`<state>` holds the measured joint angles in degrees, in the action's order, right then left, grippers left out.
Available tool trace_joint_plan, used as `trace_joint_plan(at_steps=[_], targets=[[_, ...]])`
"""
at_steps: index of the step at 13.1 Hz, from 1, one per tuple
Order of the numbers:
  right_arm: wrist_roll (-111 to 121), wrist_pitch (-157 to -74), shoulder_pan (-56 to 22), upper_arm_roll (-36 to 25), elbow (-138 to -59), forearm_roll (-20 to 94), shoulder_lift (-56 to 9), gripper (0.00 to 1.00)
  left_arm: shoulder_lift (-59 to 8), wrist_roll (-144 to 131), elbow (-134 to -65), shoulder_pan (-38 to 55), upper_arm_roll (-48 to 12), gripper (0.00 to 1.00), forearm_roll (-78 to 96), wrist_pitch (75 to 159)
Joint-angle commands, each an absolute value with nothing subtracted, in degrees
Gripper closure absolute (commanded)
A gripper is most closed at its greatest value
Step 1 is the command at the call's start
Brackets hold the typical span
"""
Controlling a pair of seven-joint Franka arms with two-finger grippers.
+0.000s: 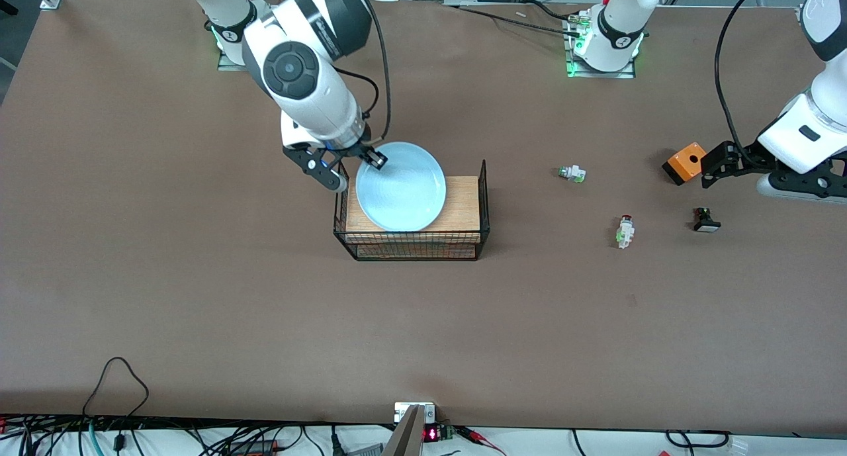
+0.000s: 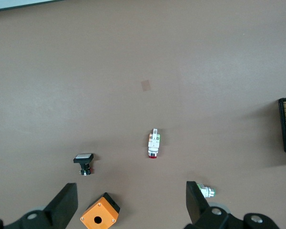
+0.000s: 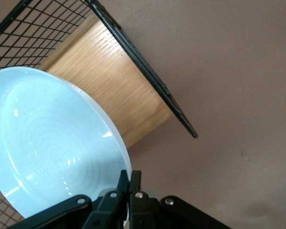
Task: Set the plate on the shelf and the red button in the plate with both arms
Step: 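Lower the plate onto the wooden board inside the wire basket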
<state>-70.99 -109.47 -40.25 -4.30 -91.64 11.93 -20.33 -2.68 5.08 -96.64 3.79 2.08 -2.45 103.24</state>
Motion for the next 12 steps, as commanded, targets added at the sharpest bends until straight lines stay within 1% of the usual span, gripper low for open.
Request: trace_joint_plan(at_steps=[1, 3, 7, 11, 12], targets=[[-72.51, -112.67, -43.58, -7.72, -91.85, 12.3, -21.61, 1.0, -2.9, 6.24, -95.89, 3.69, 2.02, 0.0, -2.64, 102.75], [-72.51, -115.04, -43.94, -8.26, -91.76, 12.48, -22.76, 1.0, -2.9, 6.24, -95.89, 3.69, 1.93, 0.0, -2.64, 102.83], [-76.99, -119.26, -47.19, -9.75, -91.49, 12.48, -25.13, 1.0, -2.9, 6.24, -95.89, 3.69, 1.93, 0.0, -2.64, 102.75], [-77.08, -118.74, -47.55, -10.11, -91.49, 12.39, -24.96, 1.0, -2.81, 6.24, -95.89, 3.69, 1.93, 0.0, -2.64, 102.75], [-77.08, -118.65, -47.46, -10.11, -91.49, 12.31, -24.87, 0.98, -2.9, 6.24, -95.98, 3.69, 1.93, 0.0, -2.64, 102.83]])
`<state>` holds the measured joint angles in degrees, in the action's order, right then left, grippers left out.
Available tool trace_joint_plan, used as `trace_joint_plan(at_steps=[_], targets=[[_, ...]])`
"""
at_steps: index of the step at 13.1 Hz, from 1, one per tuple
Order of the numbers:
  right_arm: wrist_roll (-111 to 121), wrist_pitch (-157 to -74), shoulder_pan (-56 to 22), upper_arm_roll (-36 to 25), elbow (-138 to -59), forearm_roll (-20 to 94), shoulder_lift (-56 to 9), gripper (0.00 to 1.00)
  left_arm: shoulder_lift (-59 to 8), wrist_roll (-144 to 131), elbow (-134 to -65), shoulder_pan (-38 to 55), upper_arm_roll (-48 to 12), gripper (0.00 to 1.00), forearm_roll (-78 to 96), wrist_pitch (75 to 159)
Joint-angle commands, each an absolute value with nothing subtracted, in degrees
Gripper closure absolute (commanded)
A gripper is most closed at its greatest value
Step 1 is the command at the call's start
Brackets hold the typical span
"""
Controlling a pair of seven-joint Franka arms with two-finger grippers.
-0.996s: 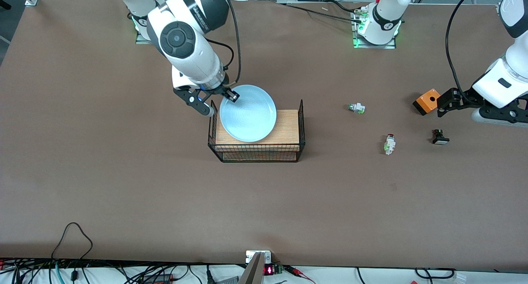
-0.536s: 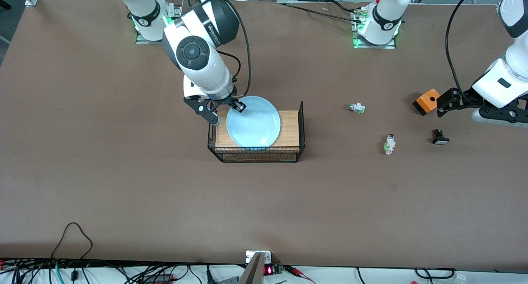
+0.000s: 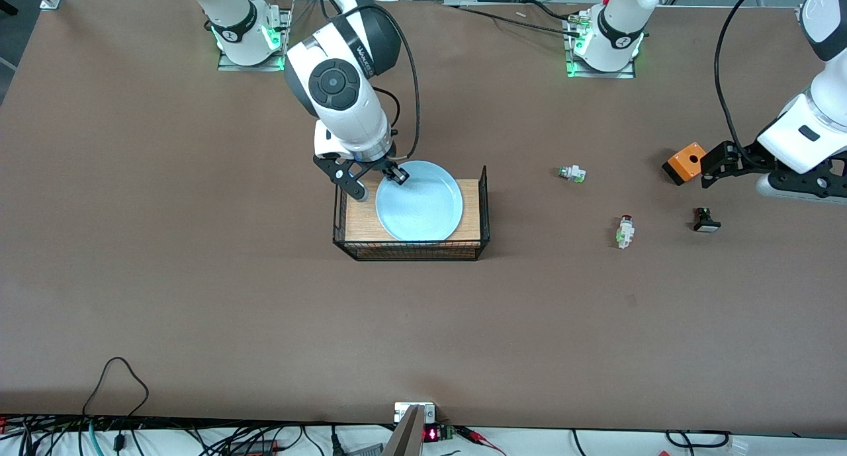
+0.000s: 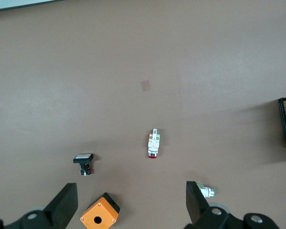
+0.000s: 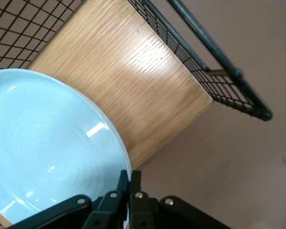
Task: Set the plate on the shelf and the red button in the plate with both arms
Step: 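Open the right gripper to release the plate, then retract the right gripper while the left gripper reaches the white button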
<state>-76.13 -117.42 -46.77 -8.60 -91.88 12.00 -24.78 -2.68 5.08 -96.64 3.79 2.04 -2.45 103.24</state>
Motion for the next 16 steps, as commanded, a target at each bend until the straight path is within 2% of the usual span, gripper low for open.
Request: trace_joint_plan(at_steps=[1, 2, 4, 5, 6, 7, 9, 11, 16], targets=[[-77.08, -118.65, -47.37, -10.11, -91.41, 12.3, -24.79, 0.85, -2.9, 6.24, -95.89, 3.69, 2.02, 0.0, -2.64, 102.83], [-77.08, -118.65, -47.29, -10.11, -91.41, 12.39, -24.79, 0.73, -2.9, 6.24, -95.89, 3.69, 2.02, 0.0, -2.64, 102.75], [-76.9, -118.65, -47.2, -10.11, -91.41, 12.39, -24.87, 0.58, -2.9, 6.15, -95.89, 3.69, 2.02, 0.0, -2.64, 102.74], [-76.99, -118.74, -47.2, -10.11, -91.41, 12.39, -24.79, 0.39, -2.9, 6.07, -95.89, 3.6, 2.02, 0.0, -2.55, 102.74], [-77.08, -118.91, -47.28, -10.11, -91.41, 12.22, -24.87, 0.03, -2.9, 6.06, -95.89, 3.6, 2.11, 0.0, -2.55, 102.83], [-76.38, -119.18, -47.46, -9.93, -91.32, 10.56, -24.87, 0.0, -2.9, 6.06, -95.89, 3.6, 2.11, 0.0, -2.55, 102.83], [-74.71, -118.83, -48.51, -8.45, -90.8, 0.05, -25.14, 0.0, -2.9, 6.06, -95.98, 3.6, 2.11, 0.0, -2.55, 102.83], [-74.62, -117.0, -48.43, -8.0, -89.66, 1.04, -24.44, 0.0, -2.9, 6.24, -95.98, 3.6, 2.2, 0.0, -2.55, 102.83], [-67.98, -92.34, -46.59, -11.33, -79.38, 3.34, -18.83, 0.0, -3.25, 5.71, -96.06, 3.6, 2.2, 0.0, -2.55, 102.66]])
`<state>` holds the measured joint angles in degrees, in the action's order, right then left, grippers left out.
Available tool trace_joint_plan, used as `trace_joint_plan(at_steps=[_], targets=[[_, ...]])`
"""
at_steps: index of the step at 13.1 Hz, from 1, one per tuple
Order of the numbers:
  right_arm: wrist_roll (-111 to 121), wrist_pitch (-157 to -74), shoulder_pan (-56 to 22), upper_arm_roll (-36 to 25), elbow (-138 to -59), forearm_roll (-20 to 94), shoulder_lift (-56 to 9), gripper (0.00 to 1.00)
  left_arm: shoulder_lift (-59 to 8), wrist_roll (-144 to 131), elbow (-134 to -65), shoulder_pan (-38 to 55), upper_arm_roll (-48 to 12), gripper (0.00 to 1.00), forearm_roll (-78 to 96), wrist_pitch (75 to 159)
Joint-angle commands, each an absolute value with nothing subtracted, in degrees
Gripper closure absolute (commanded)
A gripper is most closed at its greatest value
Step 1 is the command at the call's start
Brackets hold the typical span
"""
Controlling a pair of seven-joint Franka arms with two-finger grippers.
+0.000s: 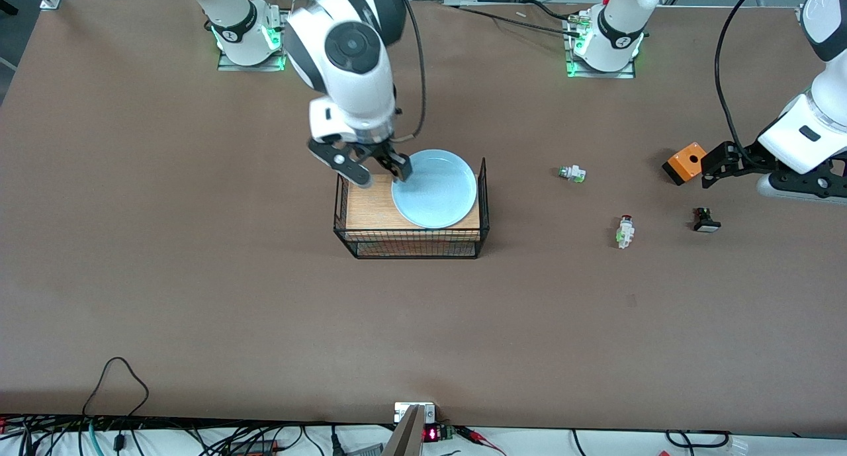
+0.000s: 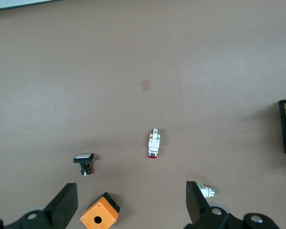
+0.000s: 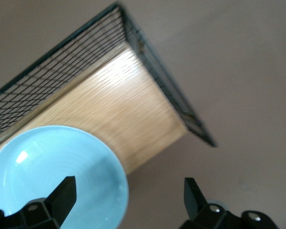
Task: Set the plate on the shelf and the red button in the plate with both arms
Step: 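Retract the right gripper while the left gripper reaches the white button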
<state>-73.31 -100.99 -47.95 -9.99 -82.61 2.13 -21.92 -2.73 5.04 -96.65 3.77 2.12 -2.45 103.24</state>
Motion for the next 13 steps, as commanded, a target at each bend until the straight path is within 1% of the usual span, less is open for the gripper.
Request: trace_joint_plan(at_steps=[1, 3, 4, 6, 8, 10, 12, 13], targets=[[-60.98, -86.46, -44.49, -11.77, -77.63, 3.25, -16.89, 0.0, -4.64, 5.89, -95.98, 3.78, 2.02, 0.0, -2.64, 102.66], [-45.87, -79.13, -37.31, -11.6, -75.51, 3.25, -13.73, 0.0, -8.24, 5.54, -95.98, 4.39, 1.85, 0.0, -2.72, 101.26], [-38.66, -76.93, -33.7, -11.6, -74.72, 3.16, -12.84, 0.0, -10.78, 5.54, -95.98, 4.48, 1.76, 0.0, -2.64, 100.47], [-22.93, -74.98, -26.23, -11.6, -73.83, 2.64, -11.96, 0.0, -16.49, 5.45, -95.89, 4.22, 1.85, 0.0, -2.55, 101.77], [-9.12, -74.44, -19.11, -11.6, -73.83, 1.76, -11.51, 0.0, -20.89, 5.45, -96.15, 4.22, 1.85, 0.0, -2.55, 106.41], [1.54, -74.53, -14.0, -11.69, -73.83, 1.67, -12.04, 0.0, -25.29, 5.89, -97.28, 3.69, 1.84, 0.0, -2.29, 113.52], [3.25, -74.88, -11.53, -12.04, -73.83, 1.84, -13.26, 0.0, -28.11, 6.32, -99.39, 3.52, 1.85, 0.0, -2.37, 118.45], [2.99, -75.06, -11.51, -11.95, -73.83, 1.67, -13.97, 0.0, -28.91, 6.42, -101.49, 2.73, 1.85, 0.0, -2.37, 121.96]])
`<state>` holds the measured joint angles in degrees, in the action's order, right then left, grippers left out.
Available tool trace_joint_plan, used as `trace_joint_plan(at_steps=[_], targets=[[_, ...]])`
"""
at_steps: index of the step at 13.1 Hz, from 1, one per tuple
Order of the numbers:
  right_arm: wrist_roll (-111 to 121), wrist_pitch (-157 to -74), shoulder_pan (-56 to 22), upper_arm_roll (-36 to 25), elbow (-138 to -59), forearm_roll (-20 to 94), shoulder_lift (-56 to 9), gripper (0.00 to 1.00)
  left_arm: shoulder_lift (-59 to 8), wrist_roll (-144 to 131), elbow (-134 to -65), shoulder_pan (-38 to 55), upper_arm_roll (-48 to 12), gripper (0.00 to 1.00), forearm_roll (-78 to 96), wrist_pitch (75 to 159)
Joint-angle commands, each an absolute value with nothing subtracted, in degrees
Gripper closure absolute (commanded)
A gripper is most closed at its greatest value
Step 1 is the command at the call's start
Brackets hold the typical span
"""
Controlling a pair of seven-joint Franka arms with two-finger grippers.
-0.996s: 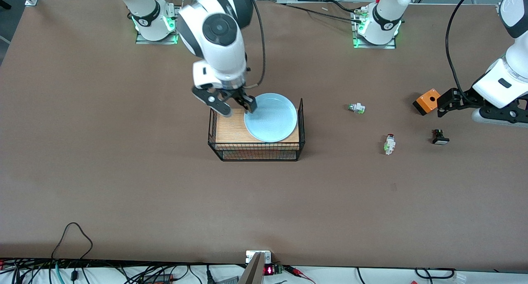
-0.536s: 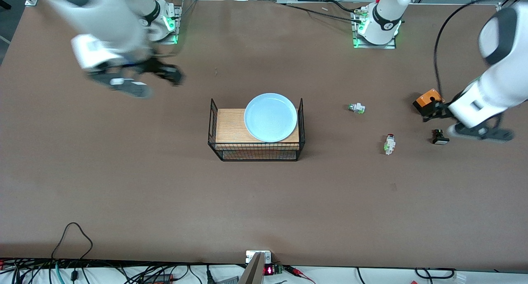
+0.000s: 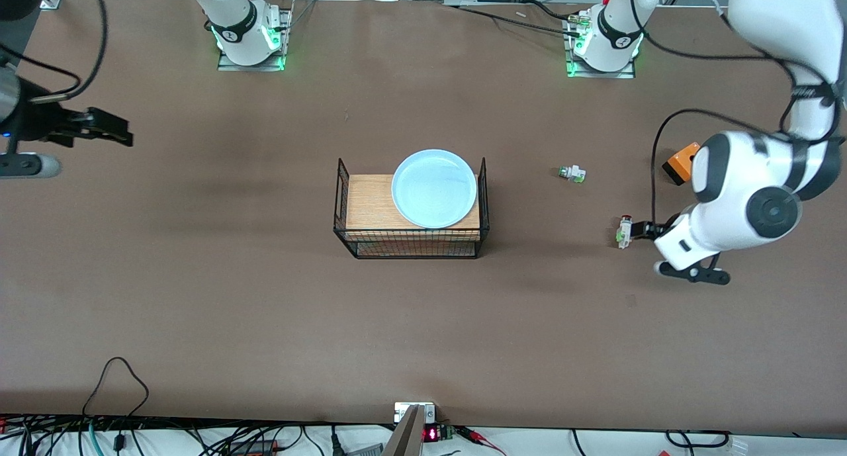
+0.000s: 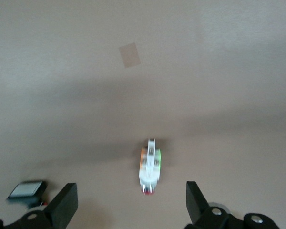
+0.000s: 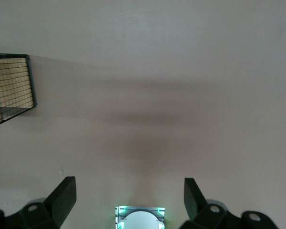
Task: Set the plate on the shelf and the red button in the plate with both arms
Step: 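Retract the right gripper while the left gripper reaches the white button, then grasp the white red-tipped button with the left gripper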
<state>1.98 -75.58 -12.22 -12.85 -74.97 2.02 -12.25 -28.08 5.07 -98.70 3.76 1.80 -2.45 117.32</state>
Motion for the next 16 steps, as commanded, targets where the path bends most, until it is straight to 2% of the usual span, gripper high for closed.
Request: trace_joint_plan(at_steps=[1, 3, 5, 9, 10, 12, 13, 16], targets=[[2.99, -75.15, -11.51, -12.04, -73.83, 1.5, -15.28, 0.0, -28.92, 6.5, -105.08, 1.77, 1.76, 0.0, -2.37, 127.21], [2.9, -75.41, -11.43, -12.04, -73.83, -1.04, -16.26, 0.0, -28.74, 7.03, -110.54, 1.76, 1.67, 0.0, -2.29, 136.54], [2.29, -79.08, -12.3, -11.78, -74.0, -4.38, -16.26, 0.0, -28.92, 7.03, -115.73, 1.84, 1.32, 0.0, -1.85, 143.49], [2.37, -81.65, -12.66, -11.69, -73.39, -4.57, -16.0, 0.0, -30.31, 6.77, -116.1, 1.67, -0.26, 0.0, -1.67, 144.23], [2.55, -81.56, -12.57, -12.04, -71.47, -4.57, -15.74, 0.0, -30.5, 7.2, -116.1, 1.67, -0.18, 0.03, -1.76, 144.23], [2.38, -81.3, -12.13, -11.87, -69.43, -4.31, -15.73, 0.0, -30.5, 7.29, -116.1, 1.67, -0.18, 0.46, -1.76, 142.83], [2.55, -80.86, -12.22, -12.13, -69.09, -4.57, -15.99, 0.0, -30.41, 7.29, -116.1, 1.5, -0.18, 0.62, -1.76, 142.04], [2.64, -80.51, -12.57, -11.95, -69.08, -4.66, -15.91, 0.0, -30.15, 7.21, -115.75, 1.32, -0.18, 0.79, -1.76, 139.92]])
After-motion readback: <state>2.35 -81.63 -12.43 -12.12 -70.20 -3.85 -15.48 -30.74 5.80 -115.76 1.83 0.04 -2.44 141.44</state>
